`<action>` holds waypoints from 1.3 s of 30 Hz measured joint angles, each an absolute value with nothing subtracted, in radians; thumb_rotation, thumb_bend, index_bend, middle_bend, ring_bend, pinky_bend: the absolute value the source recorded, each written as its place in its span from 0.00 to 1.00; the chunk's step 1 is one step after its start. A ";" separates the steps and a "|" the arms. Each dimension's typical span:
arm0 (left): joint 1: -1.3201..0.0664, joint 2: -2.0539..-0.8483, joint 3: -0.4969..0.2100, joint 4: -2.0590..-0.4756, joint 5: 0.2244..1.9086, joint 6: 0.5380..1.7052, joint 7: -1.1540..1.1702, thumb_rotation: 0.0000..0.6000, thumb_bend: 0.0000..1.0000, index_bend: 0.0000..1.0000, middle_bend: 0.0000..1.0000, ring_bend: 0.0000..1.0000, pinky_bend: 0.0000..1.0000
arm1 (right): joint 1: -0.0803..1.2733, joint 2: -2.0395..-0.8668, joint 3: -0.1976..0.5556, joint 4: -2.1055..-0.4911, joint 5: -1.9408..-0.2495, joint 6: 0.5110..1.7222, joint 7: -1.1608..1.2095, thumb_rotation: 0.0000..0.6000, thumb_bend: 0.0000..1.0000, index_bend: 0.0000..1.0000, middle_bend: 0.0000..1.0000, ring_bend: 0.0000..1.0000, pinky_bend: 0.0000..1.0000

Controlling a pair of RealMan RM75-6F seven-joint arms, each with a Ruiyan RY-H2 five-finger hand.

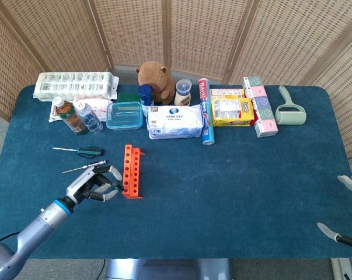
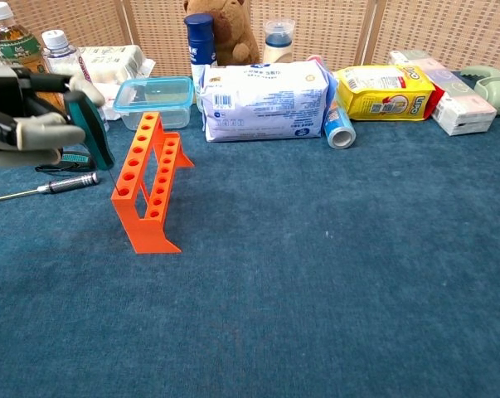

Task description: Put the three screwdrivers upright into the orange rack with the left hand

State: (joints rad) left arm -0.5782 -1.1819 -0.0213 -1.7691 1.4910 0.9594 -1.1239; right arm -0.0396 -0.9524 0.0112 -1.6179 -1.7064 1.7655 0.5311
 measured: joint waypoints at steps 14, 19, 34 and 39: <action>-0.588 -1.215 -0.044 -1.775 1.401 0.900 -0.990 1.00 0.44 0.45 0.98 0.98 0.95 | -0.040 -0.950 0.013 -1.616 -1.703 1.767 0.542 1.00 0.03 0.07 0.15 0.09 0.02; -0.583 -1.210 -0.049 -1.783 1.401 0.898 -0.977 1.00 0.44 0.43 0.98 0.98 0.95 | -0.041 -0.949 0.013 -1.617 -1.704 1.768 0.543 1.00 0.03 0.07 0.15 0.09 0.02; -0.563 -1.197 -0.065 -1.800 1.410 0.914 -0.971 1.00 0.43 0.32 0.98 0.98 0.95 | -0.042 -0.948 0.015 -1.619 -1.702 1.769 0.545 1.00 0.03 0.07 0.15 0.09 0.02; -0.546 -1.167 -0.073 -1.822 1.450 0.965 -1.003 1.00 0.42 0.32 0.98 0.98 0.95 | -0.042 -0.949 0.015 -1.619 -1.702 1.768 0.543 1.00 0.03 0.07 0.15 0.09 0.02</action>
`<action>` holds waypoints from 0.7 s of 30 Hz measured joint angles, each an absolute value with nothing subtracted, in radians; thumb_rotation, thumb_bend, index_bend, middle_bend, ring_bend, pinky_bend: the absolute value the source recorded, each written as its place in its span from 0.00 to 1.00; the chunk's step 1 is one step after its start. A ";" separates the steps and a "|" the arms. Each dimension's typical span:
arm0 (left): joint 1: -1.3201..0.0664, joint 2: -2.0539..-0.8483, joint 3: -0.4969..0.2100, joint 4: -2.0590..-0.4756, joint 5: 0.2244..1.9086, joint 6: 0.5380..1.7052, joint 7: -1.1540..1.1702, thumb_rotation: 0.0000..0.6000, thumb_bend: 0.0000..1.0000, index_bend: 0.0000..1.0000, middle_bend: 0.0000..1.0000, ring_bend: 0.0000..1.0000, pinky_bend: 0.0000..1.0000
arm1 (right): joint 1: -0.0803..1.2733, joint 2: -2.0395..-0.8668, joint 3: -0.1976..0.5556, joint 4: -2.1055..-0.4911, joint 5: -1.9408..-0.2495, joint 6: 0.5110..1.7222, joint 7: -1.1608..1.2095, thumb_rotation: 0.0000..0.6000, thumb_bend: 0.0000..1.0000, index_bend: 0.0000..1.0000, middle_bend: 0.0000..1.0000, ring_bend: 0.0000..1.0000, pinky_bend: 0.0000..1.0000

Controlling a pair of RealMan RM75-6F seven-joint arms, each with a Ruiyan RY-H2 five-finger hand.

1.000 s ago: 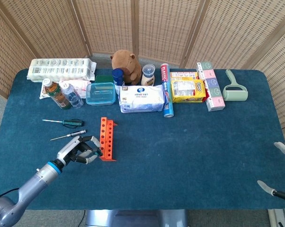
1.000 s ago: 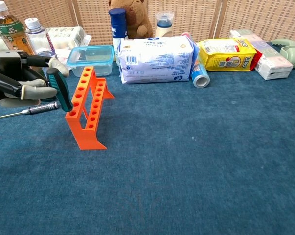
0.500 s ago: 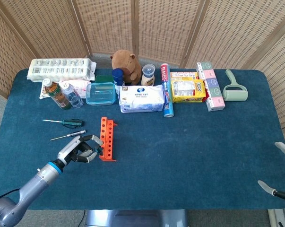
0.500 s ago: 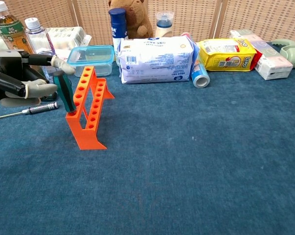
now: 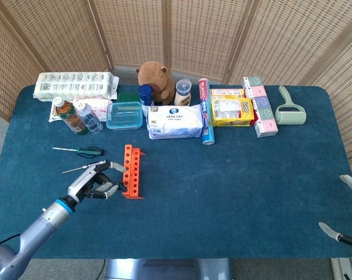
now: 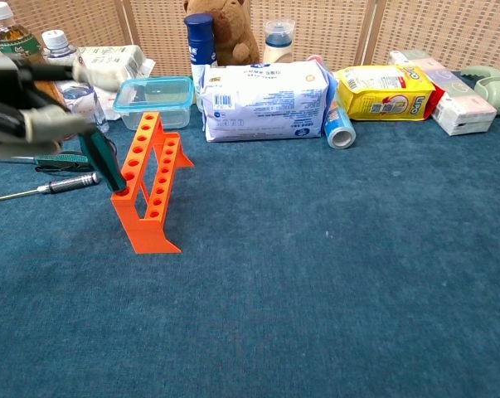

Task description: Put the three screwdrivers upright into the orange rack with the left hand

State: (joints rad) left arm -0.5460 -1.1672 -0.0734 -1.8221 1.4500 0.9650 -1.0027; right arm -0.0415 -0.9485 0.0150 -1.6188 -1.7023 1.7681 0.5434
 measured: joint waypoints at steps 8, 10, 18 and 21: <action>-0.518 -1.058 -0.091 -1.843 1.465 1.023 -1.025 1.00 0.42 0.32 0.98 0.98 0.95 | -0.040 -0.950 0.014 -1.622 -1.707 1.766 0.534 1.00 0.03 0.07 0.15 0.09 0.02; -0.516 -1.047 -0.094 -1.837 1.443 1.018 -1.011 1.00 0.42 0.32 0.98 0.98 0.95 | -0.040 -0.951 0.013 -1.623 -1.708 1.765 0.532 1.00 0.03 0.07 0.15 0.09 0.02; -0.523 -1.061 -0.096 -1.773 1.315 0.949 -0.887 1.00 0.42 0.32 0.98 0.98 0.95 | -0.038 -0.953 0.011 -1.626 -1.710 1.760 0.521 1.00 0.03 0.07 0.15 0.09 0.02; -0.531 -1.083 -0.094 -1.739 1.255 0.922 -0.817 1.00 0.42 0.32 0.98 0.98 0.95 | -0.037 -0.954 0.010 -1.627 -1.711 1.755 0.516 1.00 0.03 0.07 0.15 0.09 0.02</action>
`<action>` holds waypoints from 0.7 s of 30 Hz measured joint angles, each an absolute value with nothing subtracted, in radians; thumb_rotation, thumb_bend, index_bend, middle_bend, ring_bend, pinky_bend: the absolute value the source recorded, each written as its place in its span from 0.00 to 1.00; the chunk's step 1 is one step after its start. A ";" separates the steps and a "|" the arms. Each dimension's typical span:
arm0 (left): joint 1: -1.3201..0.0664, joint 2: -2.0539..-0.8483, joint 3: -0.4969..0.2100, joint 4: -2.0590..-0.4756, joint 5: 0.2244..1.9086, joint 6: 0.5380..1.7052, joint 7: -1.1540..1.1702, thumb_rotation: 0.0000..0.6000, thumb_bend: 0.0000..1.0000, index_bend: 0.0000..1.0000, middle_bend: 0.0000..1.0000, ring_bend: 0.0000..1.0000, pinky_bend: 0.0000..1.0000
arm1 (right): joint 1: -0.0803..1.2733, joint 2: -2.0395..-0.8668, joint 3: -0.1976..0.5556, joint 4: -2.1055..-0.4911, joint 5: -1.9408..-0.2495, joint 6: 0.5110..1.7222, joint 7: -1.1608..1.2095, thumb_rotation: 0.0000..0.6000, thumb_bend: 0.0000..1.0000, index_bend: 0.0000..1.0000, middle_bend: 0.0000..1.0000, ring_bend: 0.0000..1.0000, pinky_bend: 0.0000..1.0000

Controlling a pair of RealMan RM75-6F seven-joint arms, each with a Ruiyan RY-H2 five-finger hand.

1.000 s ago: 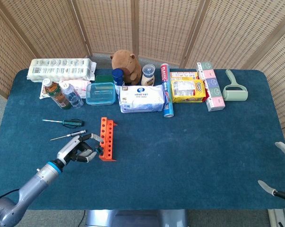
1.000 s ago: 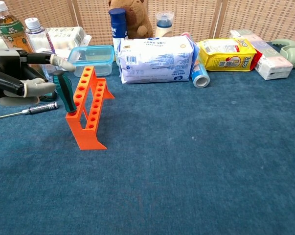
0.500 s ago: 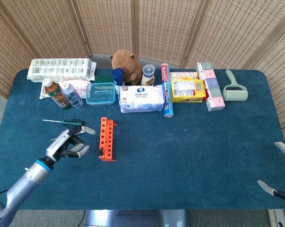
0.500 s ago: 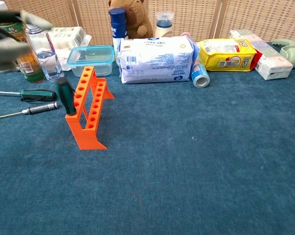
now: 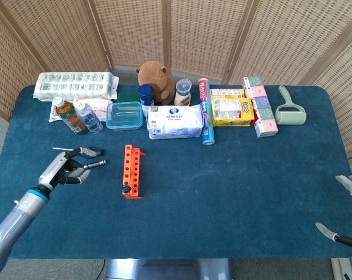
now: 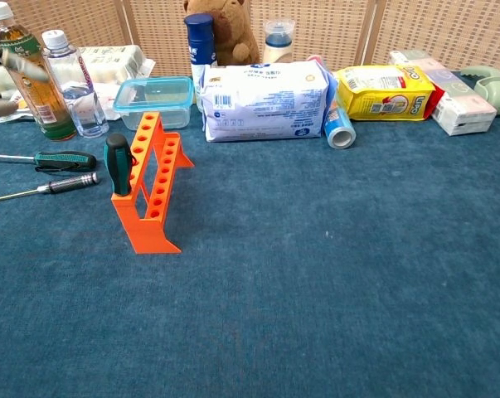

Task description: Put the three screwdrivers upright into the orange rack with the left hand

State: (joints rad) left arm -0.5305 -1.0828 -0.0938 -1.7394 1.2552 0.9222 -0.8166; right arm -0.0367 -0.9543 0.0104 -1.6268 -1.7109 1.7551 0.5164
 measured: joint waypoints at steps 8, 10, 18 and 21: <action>-0.563 -1.194 -0.093 -1.647 0.975 0.894 -0.521 1.00 0.39 0.38 0.98 0.98 0.95 | -0.036 -0.955 0.009 -1.624 -1.707 1.750 0.516 1.00 0.03 0.07 0.15 0.09 0.02; -0.580 -1.236 -0.096 -1.625 0.867 0.902 -0.415 1.00 0.38 0.39 0.98 0.98 0.95 | -0.035 -0.955 0.010 -1.621 -1.703 1.747 0.521 1.00 0.03 0.07 0.15 0.09 0.02; -0.652 -1.404 -0.131 -1.571 0.516 1.026 0.000 1.00 0.38 0.40 0.98 0.98 0.95 | -0.036 -0.955 0.010 -1.614 -1.701 1.748 0.530 1.00 0.03 0.07 0.15 0.09 0.02; -0.668 -1.448 -0.146 -1.556 0.475 1.064 0.078 1.00 0.36 0.40 0.98 0.98 0.95 | -0.036 -0.955 0.010 -1.613 -1.701 1.749 0.531 1.00 0.03 0.07 0.15 0.09 0.02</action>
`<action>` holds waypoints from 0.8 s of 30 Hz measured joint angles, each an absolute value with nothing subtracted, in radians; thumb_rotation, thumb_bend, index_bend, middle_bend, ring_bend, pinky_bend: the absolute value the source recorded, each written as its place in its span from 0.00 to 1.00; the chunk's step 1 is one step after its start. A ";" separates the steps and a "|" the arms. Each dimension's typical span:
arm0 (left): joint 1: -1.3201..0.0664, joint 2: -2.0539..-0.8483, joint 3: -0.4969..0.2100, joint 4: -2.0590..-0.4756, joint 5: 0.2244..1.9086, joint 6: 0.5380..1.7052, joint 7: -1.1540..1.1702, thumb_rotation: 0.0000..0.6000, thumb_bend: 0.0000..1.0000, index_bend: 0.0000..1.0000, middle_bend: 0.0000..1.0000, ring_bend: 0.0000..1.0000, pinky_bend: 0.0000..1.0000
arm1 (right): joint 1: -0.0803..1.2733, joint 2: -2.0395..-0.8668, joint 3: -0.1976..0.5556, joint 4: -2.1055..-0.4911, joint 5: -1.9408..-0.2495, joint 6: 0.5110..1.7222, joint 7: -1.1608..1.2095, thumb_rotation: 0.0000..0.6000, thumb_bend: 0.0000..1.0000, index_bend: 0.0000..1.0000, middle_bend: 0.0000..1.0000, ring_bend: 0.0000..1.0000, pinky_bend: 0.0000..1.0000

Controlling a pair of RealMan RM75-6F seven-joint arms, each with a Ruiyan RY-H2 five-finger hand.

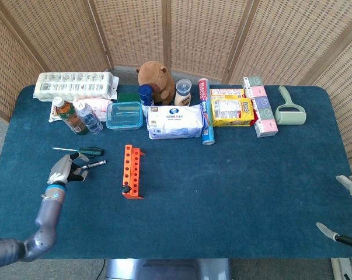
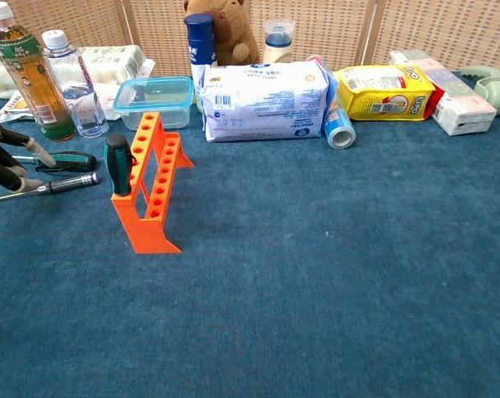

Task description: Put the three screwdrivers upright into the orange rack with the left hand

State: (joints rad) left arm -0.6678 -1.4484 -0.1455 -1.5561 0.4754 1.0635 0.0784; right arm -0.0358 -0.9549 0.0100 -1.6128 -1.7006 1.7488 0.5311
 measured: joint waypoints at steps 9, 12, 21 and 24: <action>-0.674 -1.504 -0.169 -1.527 0.466 1.126 0.200 1.00 0.34 0.40 0.98 0.98 0.95 | -0.036 -0.956 0.009 -1.612 -1.701 1.747 0.529 1.00 0.03 0.07 0.15 0.09 0.02; -0.674 -1.519 -0.165 -1.517 0.467 1.144 0.253 1.00 0.30 0.40 0.98 0.98 0.95 | -0.035 -0.956 0.009 -1.612 -1.702 1.747 0.529 1.00 0.03 0.07 0.15 0.09 0.02; -0.675 -1.572 -0.189 -1.487 0.454 1.173 0.362 1.00 0.28 0.40 0.98 0.98 0.95 | -0.035 -0.957 0.008 -1.611 -1.702 1.746 0.527 1.00 0.03 0.07 0.15 0.09 0.02; -0.675 -1.581 -0.203 -1.479 0.453 1.176 0.381 1.00 0.28 0.40 0.98 0.98 0.95 | -0.035 -0.957 0.008 -1.610 -1.702 1.747 0.528 1.00 0.03 0.07 0.15 0.09 0.02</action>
State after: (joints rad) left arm -0.6745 -1.5810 -0.2033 -1.4790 0.4526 1.1764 0.3811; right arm -0.0352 -0.9567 0.0083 -1.6103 -1.7025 1.7465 0.5277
